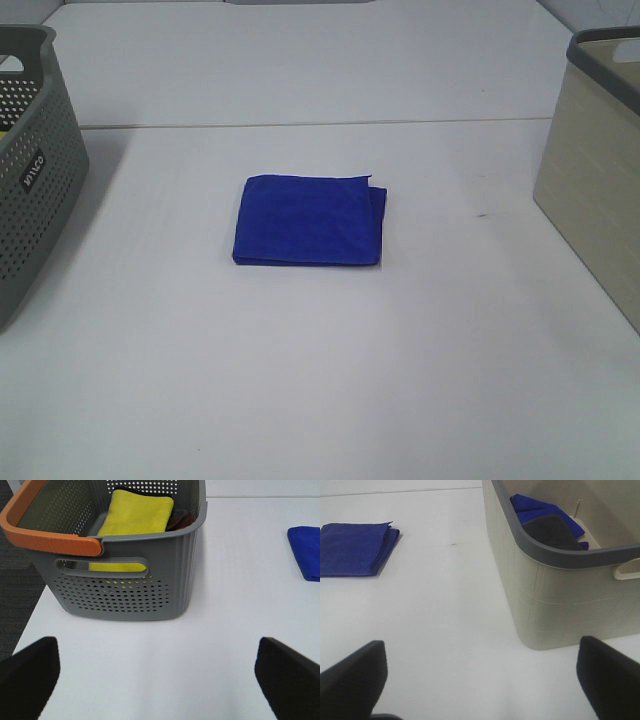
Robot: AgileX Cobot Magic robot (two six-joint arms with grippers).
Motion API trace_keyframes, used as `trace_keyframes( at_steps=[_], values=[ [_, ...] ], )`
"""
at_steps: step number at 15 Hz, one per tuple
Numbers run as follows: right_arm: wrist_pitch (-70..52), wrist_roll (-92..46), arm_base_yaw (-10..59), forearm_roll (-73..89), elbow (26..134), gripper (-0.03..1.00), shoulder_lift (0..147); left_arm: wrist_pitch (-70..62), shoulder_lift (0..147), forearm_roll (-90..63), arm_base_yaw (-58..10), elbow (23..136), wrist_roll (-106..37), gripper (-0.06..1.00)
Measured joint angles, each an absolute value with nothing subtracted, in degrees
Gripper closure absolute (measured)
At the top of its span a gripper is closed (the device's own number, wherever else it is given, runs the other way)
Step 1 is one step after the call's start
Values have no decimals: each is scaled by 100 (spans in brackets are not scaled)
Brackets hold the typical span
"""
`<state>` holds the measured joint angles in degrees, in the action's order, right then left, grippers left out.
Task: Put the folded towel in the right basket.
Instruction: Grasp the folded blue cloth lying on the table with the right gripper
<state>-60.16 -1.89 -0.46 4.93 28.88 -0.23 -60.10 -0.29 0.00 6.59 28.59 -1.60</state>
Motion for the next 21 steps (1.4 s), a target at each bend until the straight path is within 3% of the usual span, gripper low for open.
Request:
trace_keyframes(
  at_steps=[21],
  values=[
    [-6016, -189, -46, 493, 2888, -1, -23, -6010, -29, 0, 659, 2859, -160, -4]
  ],
)
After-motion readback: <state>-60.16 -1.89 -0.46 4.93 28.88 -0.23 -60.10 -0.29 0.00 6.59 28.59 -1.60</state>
